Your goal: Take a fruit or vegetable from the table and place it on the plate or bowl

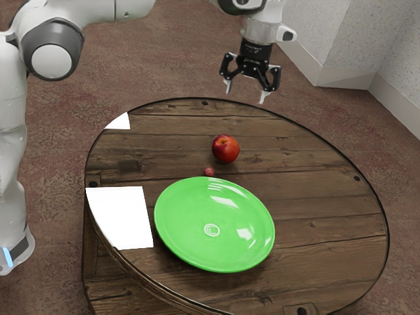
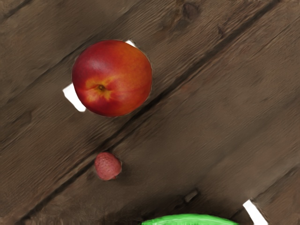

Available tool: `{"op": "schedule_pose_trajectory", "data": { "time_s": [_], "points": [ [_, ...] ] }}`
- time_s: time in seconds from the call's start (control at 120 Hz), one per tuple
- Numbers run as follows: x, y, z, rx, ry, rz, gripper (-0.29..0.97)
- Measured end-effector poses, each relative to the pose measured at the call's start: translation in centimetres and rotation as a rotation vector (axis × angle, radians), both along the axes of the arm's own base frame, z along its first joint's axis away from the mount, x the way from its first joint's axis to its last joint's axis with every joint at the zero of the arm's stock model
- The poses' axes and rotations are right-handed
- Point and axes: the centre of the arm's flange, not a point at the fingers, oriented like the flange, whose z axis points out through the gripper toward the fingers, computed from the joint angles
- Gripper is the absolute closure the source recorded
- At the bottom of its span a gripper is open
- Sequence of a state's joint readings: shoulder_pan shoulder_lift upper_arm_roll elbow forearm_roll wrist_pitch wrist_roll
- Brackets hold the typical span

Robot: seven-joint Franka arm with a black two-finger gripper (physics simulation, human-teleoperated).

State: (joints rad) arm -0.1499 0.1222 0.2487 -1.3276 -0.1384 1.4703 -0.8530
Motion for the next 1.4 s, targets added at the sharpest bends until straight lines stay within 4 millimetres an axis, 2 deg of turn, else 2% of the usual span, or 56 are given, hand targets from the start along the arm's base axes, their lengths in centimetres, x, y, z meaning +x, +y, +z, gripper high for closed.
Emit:
{"op": "schedule_pose_trajectory", "data": {
  "time_s": [0.125, 0.208, 0.267, 0.317, 0.375, 0.417, 0.475, 0.525, 0.617, 0.717, 0.758, 0.833, 0.9, 1.1, 1.283, 1.4],
  "points": [
    [-0.2, -1.1, 0.1, -0.023, 0.042, 0.253, 0.00],
    [-1.6, -4.9, 2.0, -0.042, 0.035, 0.313, 0.00],
    [-1.8, -5.8, 1.4, -0.041, 0.056, 0.321, 0.00],
    [-1.3, -4.3, -0.9, -0.039, 0.107, 0.335, 0.00],
    [-1.1, 0.1, -4.4, -0.051, 0.182, 0.387, 0.00],
    [-1.2, 3.3, -5.9, -0.066, 0.211, 0.424, 0.00],
    [-1.7, 5.6, -8.1, -0.089, 0.257, 0.440, 0.00],
    [-1.9, 5.6, -9.2, -0.106, 0.280, 0.421, 0.00],
    [-1.7, 4.3, -10.1, -0.112, 0.278, 0.339, 0.00],
    [-1.7, 3.7, -12.4, -0.090, 0.244, 0.214, 0.00],
    [-1.4, 3.1, -12.5, -0.070, 0.208, 0.149, 0.00],
    [-1.3, 1.9, -11.4, -0.036, 0.131, 0.031, 0.00],
    [-1.8, 1.9, -11.3, -0.019, 0.090, -0.049, 0.00],
    [-3.4, 4.2, -12.2, -0.014, 0.039, -0.208, 0.00],
    [-3.2, 8.1, -12.1, 0.017, -0.024, -0.303, 0.00],
    [-2.8, 10.4, -13.1, 0.023, -0.057, -0.368, 0.00]
  ]
}}
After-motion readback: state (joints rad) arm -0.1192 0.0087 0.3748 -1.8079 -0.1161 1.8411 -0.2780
